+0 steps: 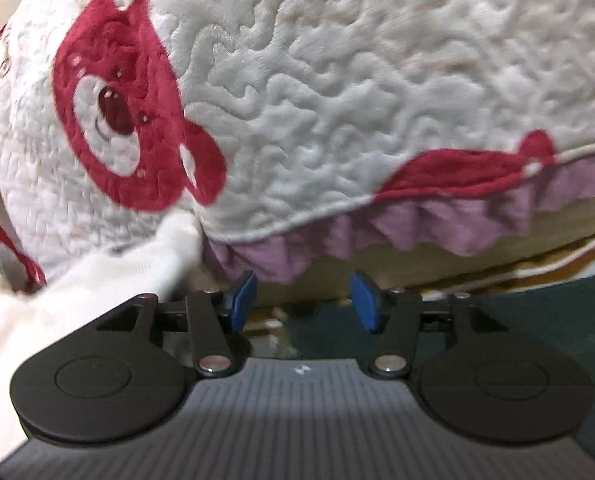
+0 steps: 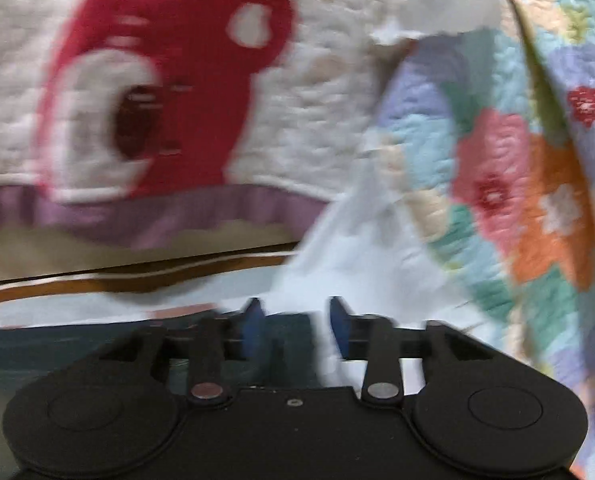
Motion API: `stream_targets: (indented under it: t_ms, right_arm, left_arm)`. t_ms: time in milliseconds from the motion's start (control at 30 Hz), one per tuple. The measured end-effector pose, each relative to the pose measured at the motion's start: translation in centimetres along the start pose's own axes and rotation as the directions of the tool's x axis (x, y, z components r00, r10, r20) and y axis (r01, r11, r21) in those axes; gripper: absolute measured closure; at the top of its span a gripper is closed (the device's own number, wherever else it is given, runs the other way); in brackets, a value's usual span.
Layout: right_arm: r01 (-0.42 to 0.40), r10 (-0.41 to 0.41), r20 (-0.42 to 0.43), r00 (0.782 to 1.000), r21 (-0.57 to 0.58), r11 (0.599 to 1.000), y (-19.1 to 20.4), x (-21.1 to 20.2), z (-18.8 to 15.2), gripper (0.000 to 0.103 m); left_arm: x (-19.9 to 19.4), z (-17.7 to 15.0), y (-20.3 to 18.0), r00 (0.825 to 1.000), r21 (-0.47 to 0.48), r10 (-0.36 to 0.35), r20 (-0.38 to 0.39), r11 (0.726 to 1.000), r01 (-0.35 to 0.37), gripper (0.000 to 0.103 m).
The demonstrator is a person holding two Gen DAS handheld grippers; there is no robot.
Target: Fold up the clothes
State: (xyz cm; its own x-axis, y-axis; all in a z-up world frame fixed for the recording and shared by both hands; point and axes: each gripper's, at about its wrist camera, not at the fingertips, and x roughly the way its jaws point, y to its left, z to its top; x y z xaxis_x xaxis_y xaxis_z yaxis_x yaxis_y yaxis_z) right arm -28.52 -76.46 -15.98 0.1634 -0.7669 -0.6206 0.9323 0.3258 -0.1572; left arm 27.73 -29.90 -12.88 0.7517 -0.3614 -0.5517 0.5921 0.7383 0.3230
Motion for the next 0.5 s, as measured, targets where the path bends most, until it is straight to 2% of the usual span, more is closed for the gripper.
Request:
stream_targets:
  t_ms: [100, 167, 200, 233, 267, 300, 333, 367, 400, 500]
  right_arm:
    - [-0.156, 0.156, -0.010, 0.988, -0.070, 0.985, 3.4, -2.0, -1.1, 0.059]
    - [-0.270, 0.270, -0.014, 0.963, -0.124, 0.955, 6.1, -3.6, -1.9, 0.059]
    - [-0.326, 0.325, -0.025, 0.945, -0.137, 0.935, 7.5, -4.3, -2.3, 0.058]
    - [-0.381, 0.380, -0.036, 0.924, -0.149, 0.913, 8.8, -4.9, -2.6, 0.058]
    - [-0.435, 0.433, -0.051, 0.900, -0.163, 0.885, 10.3, -5.6, -3.0, 0.059]
    - [-0.489, 0.483, -0.077, 0.872, -0.182, 0.853, 12.2, -6.2, -3.5, 0.059]
    - [-0.528, 0.519, -0.100, 0.849, -0.203, 0.825, 13.8, -6.7, -4.1, 0.058]
    - [-0.566, 0.553, -0.123, 0.824, -0.226, 0.793, 15.4, -7.2, -4.7, 0.058]
    - [-0.600, 0.584, -0.144, 0.799, -0.249, 0.760, 17.1, -7.7, -5.4, 0.058]
    - [-0.668, 0.637, -0.204, 0.743, -0.282, 0.689, 20.8, -9.5, -7.5, 0.058]
  left_arm:
    - [-2.2, -3.2, 0.4, 0.995, -0.079, -0.093, -0.042, 0.993, 0.089, 0.051]
    - [-3.3, -5.7, 1.3, 0.985, -0.150, -0.147, -0.089, 0.980, 0.133, 0.050]
    - [-3.3, -7.0, 1.9, 0.973, -0.194, -0.177, -0.149, 0.970, 0.147, 0.044]
    - [-2.8, -8.2, 2.3, 0.946, -0.241, -0.219, -0.238, 0.957, 0.161, 0.041]
    - [-2.3, -9.3, 2.8, 0.910, -0.289, -0.262, -0.322, 0.942, 0.169, 0.041]
    - [-1.9, -10.5, 3.5, 0.870, -0.349, -0.312, -0.381, 0.920, 0.177, 0.042]
    - [-1.8, -11.8, 4.5, 0.843, -0.434, -0.368, -0.391, 0.882, 0.184, 0.042]
    - [-2.1, -13.0, 5.5, 0.837, -0.499, -0.395, -0.378, 0.849, 0.175, 0.042]
    - [-2.5, -13.8, 6.2, 0.848, -0.525, -0.381, -0.368, 0.838, 0.149, 0.042]
    - [-3.5, -16.2, 6.9, 0.880, -0.558, -0.303, -0.365, 0.828, 0.054, 0.041]
